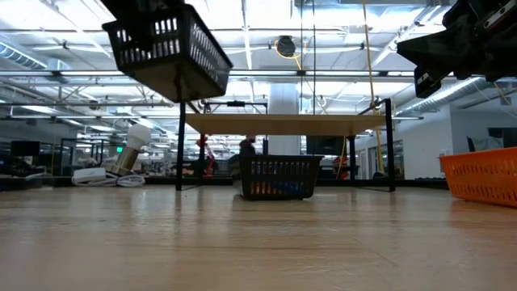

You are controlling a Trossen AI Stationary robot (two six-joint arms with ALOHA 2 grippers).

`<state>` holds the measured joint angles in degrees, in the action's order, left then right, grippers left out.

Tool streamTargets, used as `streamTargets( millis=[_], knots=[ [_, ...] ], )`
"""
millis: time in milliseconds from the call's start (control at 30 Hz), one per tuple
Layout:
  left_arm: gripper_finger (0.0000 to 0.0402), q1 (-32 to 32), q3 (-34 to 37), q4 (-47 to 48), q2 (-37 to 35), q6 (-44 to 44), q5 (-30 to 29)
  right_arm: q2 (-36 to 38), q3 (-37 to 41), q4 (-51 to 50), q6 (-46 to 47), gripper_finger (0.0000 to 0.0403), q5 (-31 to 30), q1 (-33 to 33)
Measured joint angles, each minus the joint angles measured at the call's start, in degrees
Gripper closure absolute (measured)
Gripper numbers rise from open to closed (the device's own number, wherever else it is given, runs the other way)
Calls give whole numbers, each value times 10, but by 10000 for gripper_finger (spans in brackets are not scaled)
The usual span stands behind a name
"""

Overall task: Pick & Place Office Desk Supplies
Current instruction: Put the left black bin on the shelf

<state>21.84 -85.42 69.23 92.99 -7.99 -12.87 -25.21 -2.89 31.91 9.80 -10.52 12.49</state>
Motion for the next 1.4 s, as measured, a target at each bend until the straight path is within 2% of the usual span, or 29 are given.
streamTargets(
  millis=[567,767,933,1400],
  knots=[
    [401,-30,-14,9,0,57,-13,0,0,0,0,403,-4,0],
    [401,-43,-14,10,0,75,-13,-1,0,0,0,403,-31,0],
    [401,-51,-14,10,0,91,-29,-8,0,-1,0,403,-32,0],
    [401,-78,-14,-9,0,127,-27,-21,0,0,2,403,-32,0]
  ],
)
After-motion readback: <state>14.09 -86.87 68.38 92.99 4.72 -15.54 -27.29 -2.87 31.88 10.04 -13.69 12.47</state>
